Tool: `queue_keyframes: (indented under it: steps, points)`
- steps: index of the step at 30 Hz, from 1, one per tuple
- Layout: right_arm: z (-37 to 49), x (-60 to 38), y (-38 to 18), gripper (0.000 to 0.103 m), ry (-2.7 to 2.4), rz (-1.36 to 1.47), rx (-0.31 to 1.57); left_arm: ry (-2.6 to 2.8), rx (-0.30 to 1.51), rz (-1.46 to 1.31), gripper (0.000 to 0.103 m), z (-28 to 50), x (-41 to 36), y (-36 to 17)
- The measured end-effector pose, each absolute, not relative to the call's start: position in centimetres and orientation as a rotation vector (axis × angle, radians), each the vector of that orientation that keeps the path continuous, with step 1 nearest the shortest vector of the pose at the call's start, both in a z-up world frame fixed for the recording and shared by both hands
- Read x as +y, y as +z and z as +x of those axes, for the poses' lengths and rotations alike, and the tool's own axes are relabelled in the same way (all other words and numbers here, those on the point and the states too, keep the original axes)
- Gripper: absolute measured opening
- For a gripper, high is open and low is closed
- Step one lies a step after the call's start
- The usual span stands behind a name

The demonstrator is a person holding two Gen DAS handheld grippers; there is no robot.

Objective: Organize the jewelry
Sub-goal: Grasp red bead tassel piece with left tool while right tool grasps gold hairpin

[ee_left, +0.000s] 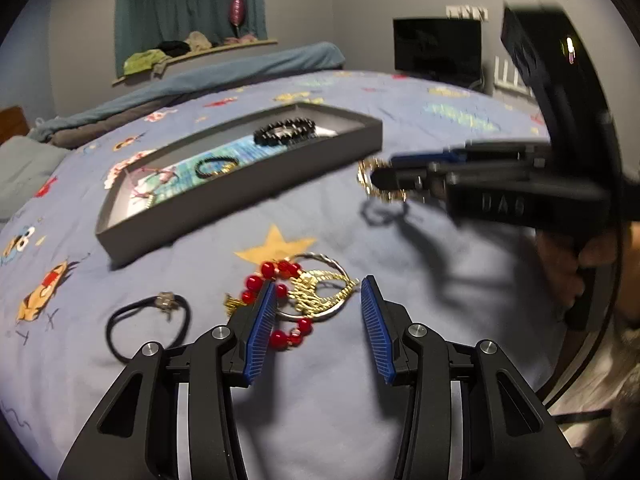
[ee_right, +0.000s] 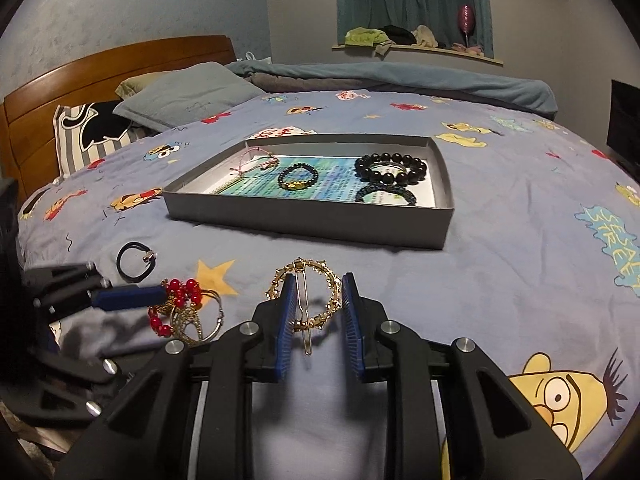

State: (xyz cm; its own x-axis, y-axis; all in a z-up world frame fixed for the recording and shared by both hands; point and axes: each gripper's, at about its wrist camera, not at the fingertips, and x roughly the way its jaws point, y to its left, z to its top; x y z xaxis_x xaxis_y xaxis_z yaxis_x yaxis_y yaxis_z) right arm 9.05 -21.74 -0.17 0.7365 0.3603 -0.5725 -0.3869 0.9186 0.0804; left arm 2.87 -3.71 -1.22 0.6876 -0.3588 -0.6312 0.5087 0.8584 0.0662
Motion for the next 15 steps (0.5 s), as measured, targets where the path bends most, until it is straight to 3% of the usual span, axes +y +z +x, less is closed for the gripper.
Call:
queue_keyframes:
  steps: [12, 15]
  points:
    - [8.9, -22.7, 0.0, 0.023, 0.41, -0.028, 0.617, -0.474, 0.676, 0.228, 0.045, 4.0, -4.6, -1.6]
    - [8.7, -22.9, 0.0, 0.023, 0.411, -0.026, 0.613, -0.475, 0.675, 0.226, 0.037, 4.2, -4.7, -1.6]
